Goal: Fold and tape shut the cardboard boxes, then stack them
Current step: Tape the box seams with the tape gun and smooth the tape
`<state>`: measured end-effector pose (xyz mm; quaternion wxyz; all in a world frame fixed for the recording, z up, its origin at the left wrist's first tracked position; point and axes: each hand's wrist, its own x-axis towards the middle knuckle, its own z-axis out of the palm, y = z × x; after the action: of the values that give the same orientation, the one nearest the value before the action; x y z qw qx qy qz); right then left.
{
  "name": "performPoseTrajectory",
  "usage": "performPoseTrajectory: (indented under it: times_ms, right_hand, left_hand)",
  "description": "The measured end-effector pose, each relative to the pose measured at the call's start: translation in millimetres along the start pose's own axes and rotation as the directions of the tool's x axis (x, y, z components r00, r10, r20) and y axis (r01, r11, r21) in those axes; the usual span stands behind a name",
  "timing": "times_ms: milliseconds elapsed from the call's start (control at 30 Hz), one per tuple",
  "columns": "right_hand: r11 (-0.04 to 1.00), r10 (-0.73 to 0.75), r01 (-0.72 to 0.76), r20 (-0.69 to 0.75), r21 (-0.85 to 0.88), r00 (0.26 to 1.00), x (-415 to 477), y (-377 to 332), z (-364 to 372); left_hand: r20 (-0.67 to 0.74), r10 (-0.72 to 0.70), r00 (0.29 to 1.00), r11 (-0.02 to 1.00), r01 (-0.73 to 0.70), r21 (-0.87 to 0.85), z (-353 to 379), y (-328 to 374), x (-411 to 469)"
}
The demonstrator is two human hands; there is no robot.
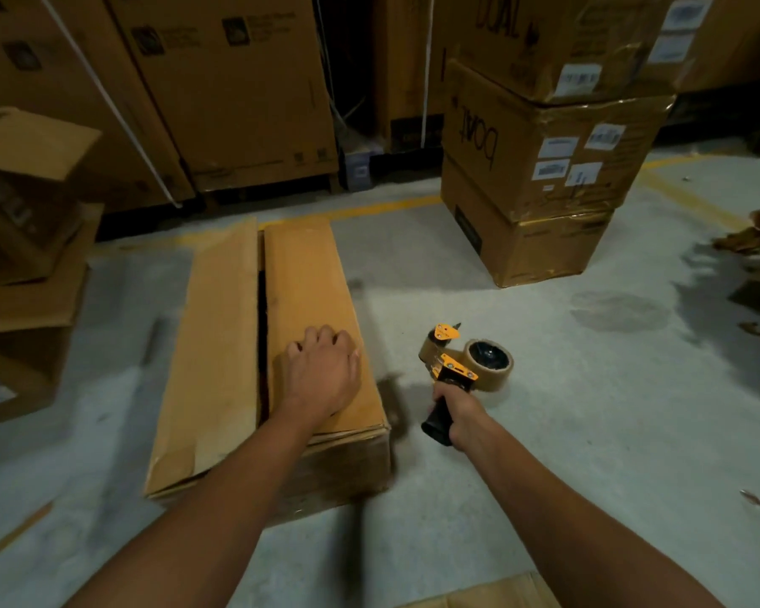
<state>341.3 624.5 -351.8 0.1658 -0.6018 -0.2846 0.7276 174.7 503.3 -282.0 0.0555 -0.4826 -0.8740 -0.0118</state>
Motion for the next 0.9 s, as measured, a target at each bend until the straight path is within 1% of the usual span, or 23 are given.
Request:
performPoseTrajectory:
  times_ms: [100, 167, 233, 300, 367, 433, 500, 567, 667, 733, 800, 900]
  right_hand:
    - [0.993, -0.105, 0.109, 0.081, -0.04, 0.991, -30, -14, 40]
    - [0.981, -0.179, 0.186, 0.11, -0.059, 0.978, -59, -24, 69]
    - [0.956, -0.259, 0.271, 0.105, -0.116, 0.96, -83, -29, 94]
    - [0.909, -0.35, 0.361, 0.092, -0.208, 0.932, -100, -29, 114]
    - [0.85, -0.417, 0.432, 0.118, -0.302, 0.901, -112, -26, 130]
    - [0.789, -0.457, 0.486, 0.169, -0.377, 0.873, -117, -20, 142]
    - [0.739, -0.484, 0.528, 0.215, -0.418, 0.848, -119, -11, 154]
    - [0.677, -0.511, 0.549, 0.223, -0.491, 0.83, -117, 3, 163]
    - [0.527, -0.548, 0.535, 0.217, -0.661, 0.808, -109, 23, 174]
    - [0.44, -0.575, 0.529, 0.225, -0.725, 0.787, -108, 29, 178]
    - [0.393, -0.567, 0.526, 0.252, -0.754, 0.784, -104, 29, 180]
    - [0.342, -0.521, 0.551, 0.334, -0.761, 0.785, -101, 25, 178]
  left_hand:
    - [0.031, -0.009, 0.999, 0.997, 0.007, 0.073, -12, -17, -9]
    - [0.003, -0.047, 0.999, 0.996, 0.046, 0.077, -22, -32, -15]
    - [-0.024, -0.113, 0.993, 0.992, 0.114, 0.053, -31, -49, -19]
    - [-0.018, -0.218, 0.976, 0.976, 0.218, -0.004, -37, -65, -23]
    - [0.026, -0.361, 0.932, 0.926, 0.361, -0.107, -37, -85, -28]
    - [0.109, -0.491, 0.864, 0.837, 0.503, -0.217, -31, -107, -34]
    - [0.216, -0.553, 0.805, 0.761, 0.593, -0.264, -25, -125, -40]
    - [0.264, -0.547, 0.795, 0.749, 0.605, -0.271, -19, -136, -44]
    - [0.298, -0.541, 0.786, 0.753, 0.611, -0.245, -17, -146, -43]
    - [0.317, -0.52, 0.793, 0.789, 0.588, -0.177, -10, -152, -40]
    - [0.314, -0.505, 0.804, 0.829, 0.553, -0.08, -4, -154, -40]
    - [0.304, -0.511, 0.804, 0.844, 0.537, -0.002, -12, -145, -47]
